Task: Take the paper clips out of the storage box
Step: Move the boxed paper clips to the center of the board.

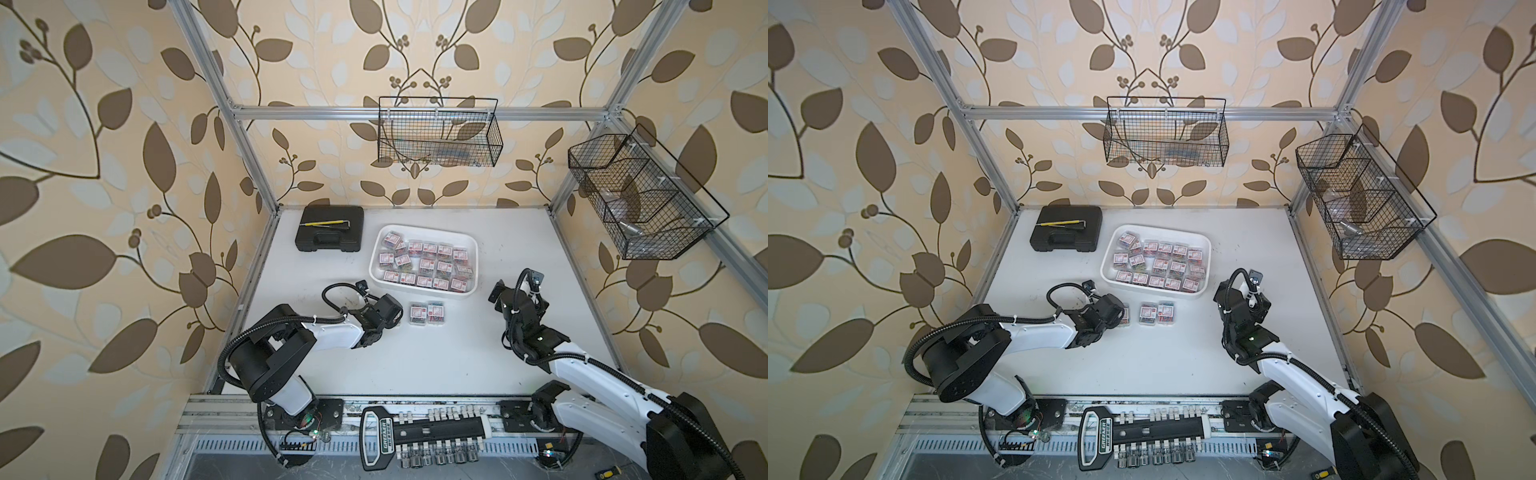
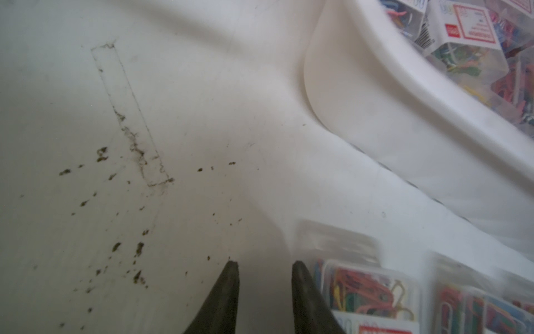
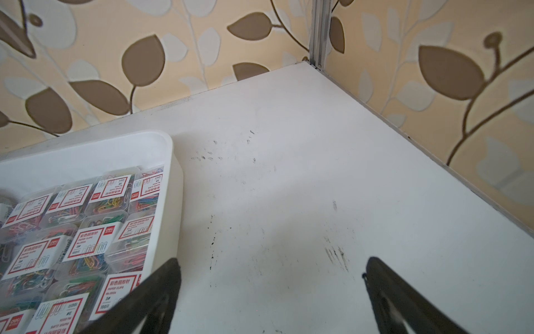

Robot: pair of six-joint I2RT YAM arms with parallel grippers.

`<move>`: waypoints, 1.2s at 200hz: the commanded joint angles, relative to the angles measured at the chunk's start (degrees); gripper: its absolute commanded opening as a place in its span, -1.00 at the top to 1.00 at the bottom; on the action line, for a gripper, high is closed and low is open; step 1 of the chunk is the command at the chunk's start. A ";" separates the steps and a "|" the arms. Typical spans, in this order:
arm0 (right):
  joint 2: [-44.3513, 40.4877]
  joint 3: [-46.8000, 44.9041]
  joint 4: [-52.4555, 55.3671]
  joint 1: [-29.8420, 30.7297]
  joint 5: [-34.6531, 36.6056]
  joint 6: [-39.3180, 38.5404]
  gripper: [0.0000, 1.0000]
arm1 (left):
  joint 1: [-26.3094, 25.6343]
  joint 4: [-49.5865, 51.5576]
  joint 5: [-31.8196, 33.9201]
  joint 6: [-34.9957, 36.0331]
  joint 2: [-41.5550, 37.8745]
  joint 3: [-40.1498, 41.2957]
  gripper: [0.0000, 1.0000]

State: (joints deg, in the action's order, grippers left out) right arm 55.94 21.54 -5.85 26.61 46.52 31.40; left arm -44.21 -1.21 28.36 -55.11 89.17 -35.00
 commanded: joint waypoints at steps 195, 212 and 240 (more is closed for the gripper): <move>0.26 0.90 -0.57 0.55 1.90 -0.64 -1.00 | 0.00 -0.63 6.23 -10.63 -5.75 4.72 -0.10; 0.26 1.00 -0.55 0.63 1.99 -0.70 -1.00 | 0.00 -0.13 6.23 -10.31 -9.21 6.91 0.11; 0.22 0.95 -0.57 0.61 2.04 -0.72 -1.00 | -1.18 1.30 5.58 -10.17 -12.03 8.73 0.31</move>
State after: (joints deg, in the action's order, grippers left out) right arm 56.01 21.54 -5.87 26.89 46.98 31.40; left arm -44.25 -2.39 31.44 -64.62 80.20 -27.42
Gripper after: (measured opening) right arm 0.999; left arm 0.384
